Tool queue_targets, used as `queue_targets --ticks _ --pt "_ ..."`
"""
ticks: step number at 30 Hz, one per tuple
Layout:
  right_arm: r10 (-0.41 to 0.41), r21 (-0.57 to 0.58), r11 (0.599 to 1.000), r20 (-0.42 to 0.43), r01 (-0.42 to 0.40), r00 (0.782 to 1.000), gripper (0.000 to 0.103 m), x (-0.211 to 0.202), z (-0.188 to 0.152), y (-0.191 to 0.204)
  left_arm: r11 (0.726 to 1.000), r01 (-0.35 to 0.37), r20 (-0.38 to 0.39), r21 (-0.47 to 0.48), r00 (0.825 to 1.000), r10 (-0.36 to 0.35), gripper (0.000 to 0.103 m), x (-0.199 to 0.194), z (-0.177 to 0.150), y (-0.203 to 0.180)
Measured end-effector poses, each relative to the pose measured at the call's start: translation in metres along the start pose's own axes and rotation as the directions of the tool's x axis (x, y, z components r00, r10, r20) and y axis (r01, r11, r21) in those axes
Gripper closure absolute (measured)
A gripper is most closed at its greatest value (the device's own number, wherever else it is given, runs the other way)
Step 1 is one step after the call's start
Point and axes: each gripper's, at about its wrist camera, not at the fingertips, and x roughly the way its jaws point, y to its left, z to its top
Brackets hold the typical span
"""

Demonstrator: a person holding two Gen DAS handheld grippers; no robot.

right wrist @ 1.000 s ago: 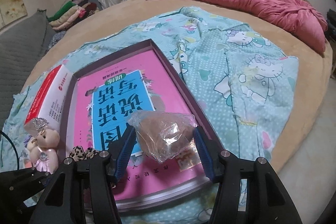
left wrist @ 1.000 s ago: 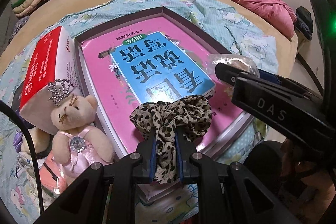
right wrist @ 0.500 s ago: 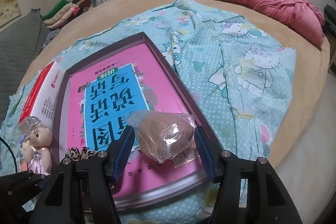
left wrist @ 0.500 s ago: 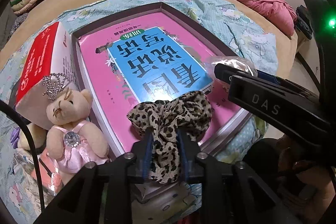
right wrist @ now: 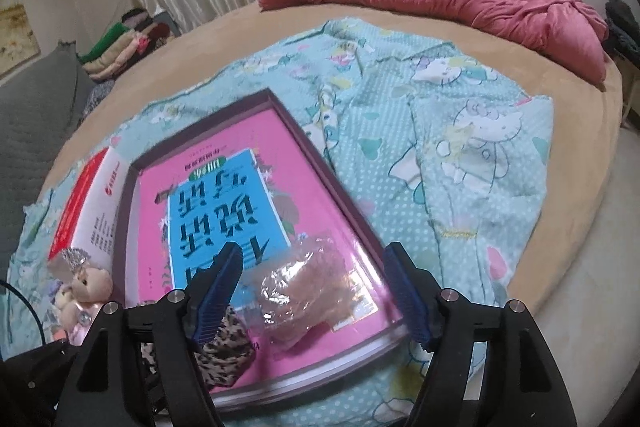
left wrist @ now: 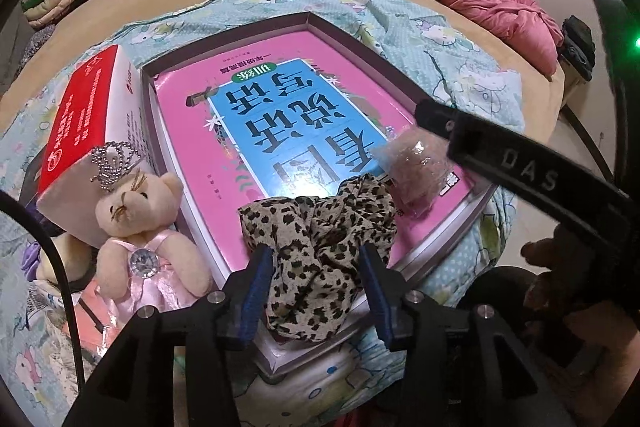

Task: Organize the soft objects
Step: 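Open the left tool dropping the scrunchie while the right tool releases the wrapped item onto the box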

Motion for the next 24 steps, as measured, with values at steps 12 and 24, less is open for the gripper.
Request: queue_targets --ticks 12,24 --pt "0.029 0.016 0.999 0.087 -0.031 0.996 0.025 -0.015 0.006 0.000 0.998 -0.056 0.087 -0.029 0.994 0.059 0.036 -0.032 -0.001 0.007" --pt "0.060 -0.052 0.997 0.191 -0.051 0.980 0.022 -0.037 0.007 0.022 0.992 -0.092 0.162 -0.087 0.981 0.105 0.027 -0.070 -0.007 0.031"
